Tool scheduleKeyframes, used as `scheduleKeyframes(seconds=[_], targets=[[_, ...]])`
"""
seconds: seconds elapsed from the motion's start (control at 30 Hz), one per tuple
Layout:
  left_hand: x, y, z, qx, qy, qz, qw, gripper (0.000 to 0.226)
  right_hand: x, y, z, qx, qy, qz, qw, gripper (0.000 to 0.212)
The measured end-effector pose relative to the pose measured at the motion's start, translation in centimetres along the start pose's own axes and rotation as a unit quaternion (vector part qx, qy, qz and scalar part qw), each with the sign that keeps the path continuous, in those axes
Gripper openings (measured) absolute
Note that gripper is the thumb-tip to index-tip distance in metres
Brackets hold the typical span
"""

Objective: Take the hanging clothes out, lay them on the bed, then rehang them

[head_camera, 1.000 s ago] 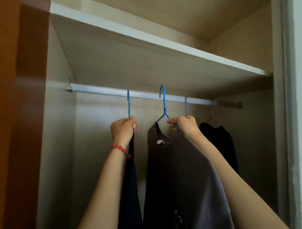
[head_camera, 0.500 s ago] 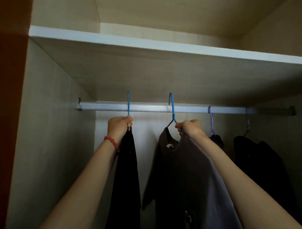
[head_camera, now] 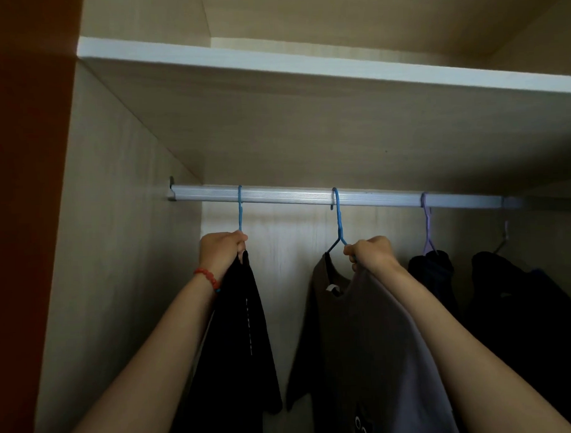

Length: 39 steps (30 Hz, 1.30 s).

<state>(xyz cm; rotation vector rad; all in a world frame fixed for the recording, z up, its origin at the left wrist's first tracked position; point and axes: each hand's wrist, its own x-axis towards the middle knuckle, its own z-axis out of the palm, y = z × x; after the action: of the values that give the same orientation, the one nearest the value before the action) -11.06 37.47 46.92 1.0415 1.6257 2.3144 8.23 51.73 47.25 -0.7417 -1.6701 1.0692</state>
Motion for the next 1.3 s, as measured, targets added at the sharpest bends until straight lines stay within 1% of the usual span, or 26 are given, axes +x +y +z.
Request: scheduleKeyframes(seconds=[0.07, 0.17, 0.27, 0.37, 0.4, 0.43, 0.47, 0.5, 0.53, 0.57, 0.6, 0.63, 0.67, 0.73, 0.8, 0.83, 0.87, 0.93, 1.07, 1.17, 1.3], targets=[[0.1, 0.1, -0.6, 0.002, 0.001, -0.005, 1.000, 0.026, 0.0, 0.1, 0.0, -0.014, 0.011, -0.004, 1.000, 0.011], [-0.4, 0.3, -0.7, 0.013, 0.003, -0.006, 1.000, 0.024, -0.3, 0.2, 0.3, -0.032, 0.018, -0.009, 0.999, 0.020], [-1.1, 0.5, -0.4, 0.037, 0.015, 0.000, 0.999, 0.025, -0.7, 0.2, 0.5, -0.045, 0.012, -0.017, 0.999, 0.020], [-1.8, 0.9, -0.3, 0.081, 0.044, 0.018, 0.996, 0.029, -1.7, -0.1, 0.2, -0.086, -0.004, -0.051, 0.995, 0.020], [-2.0, 1.1, -0.3, 0.121, 0.061, 0.035, 0.990, 0.032, -2.0, -0.3, -0.2, -0.123, -0.007, -0.071, 0.990, 0.025], [-2.2, 1.2, -0.4, 0.192, 0.087, 0.062, 0.976, 0.031, -2.3, -0.4, -0.7, -0.166, -0.004, -0.095, 0.981, 0.031], [-2.6, 1.5, -0.2, 0.268, 0.123, 0.092, 0.951, 0.029, -2.6, -0.6, -1.4, -0.208, 0.013, -0.120, 0.971, 0.035], [-3.3, 2.2, 0.2, 0.321, 0.155, 0.121, 0.926, 0.034, -2.7, -0.7, -2.2, -0.244, 0.043, -0.142, 0.958, 0.037], [-4.2, 3.0, 0.8, 0.346, 0.166, 0.143, 0.912, 0.044, -2.8, -0.9, -3.0, -0.278, 0.079, -0.162, 0.943, 0.036], [-5.1, 4.0, 1.7, 0.346, 0.154, 0.171, 0.909, 0.047, -2.9, -1.0, -3.8, -0.313, 0.117, -0.177, 0.926, 0.032], [-5.8, 5.0, 2.9, 0.351, 0.129, 0.200, 0.906, 0.043, -2.9, -1.0, -4.6, -0.349, 0.142, -0.178, 0.909, 0.030], [-6.6, 5.7, 4.4, 0.353, 0.093, 0.216, 0.906, 0.035, -3.1, -1.0, -5.3, -0.385, 0.148, -0.164, 0.896, 0.033], [-7.4, 6.1, 6.1, 0.370, 0.050, 0.218, 0.902, 0.034, -3.2, -0.8, -5.8, -0.424, 0.134, -0.132, 0.886, 0.040], [-8.9, 6.1, 9.0, 0.421, -0.030, 0.199, 0.884, 0.046, -3.6, 0.0, -6.5, -0.484, 0.094, -0.070, 0.867, 0.052], [-9.5, 5.0, 11.2, 0.469, -0.086, 0.172, 0.862, 0.045, -3.9, 0.9, -6.8, -0.498, 0.080, -0.035, 0.863, 0.058], [-9.7, 4.4, 12.0, 0.482, -0.103, 0.155, 0.856, 0.045, -4.0, 1.4, -7.0, -0.496, 0.083, -0.026, 0.864, 0.060], [-9.8, 3.8, 12.6, 0.492, -0.112, 0.140, 0.852, 0.045, -4.1, 1.7, -7.3, -0.491, 0.089, -0.018, 0.866, 0.062], [-9.8, 2.6, 13.4, 0.494, -0.123, 0.116, 0.853, 0.042, -4.3, 1.9, -8.5, -0.487, 0.100, -0.010, 0.868, 0.061], [-9.6, 1.1, 14.1, 0.474, -0.131, 0.083, 0.867, 0.027, -4.7, 2.1, -11.8, -0.488, 0.077, -0.010, 0.869, 0.037], [-9.3, 0.5, 14.3, 0.455, -0.114, 0.088, 0.879, 0.021, -5.0, 2.6, -13.6, -0.477, 0.092, -0.018, 0.874, 0.029], [-9.3, -0.3, 14.5, 0.414, -0.094, 0.087, 0.901, 0.022, -5.2, 3.2, -13.9, -0.453, 0.102, -0.039, 0.885, 0.019]])
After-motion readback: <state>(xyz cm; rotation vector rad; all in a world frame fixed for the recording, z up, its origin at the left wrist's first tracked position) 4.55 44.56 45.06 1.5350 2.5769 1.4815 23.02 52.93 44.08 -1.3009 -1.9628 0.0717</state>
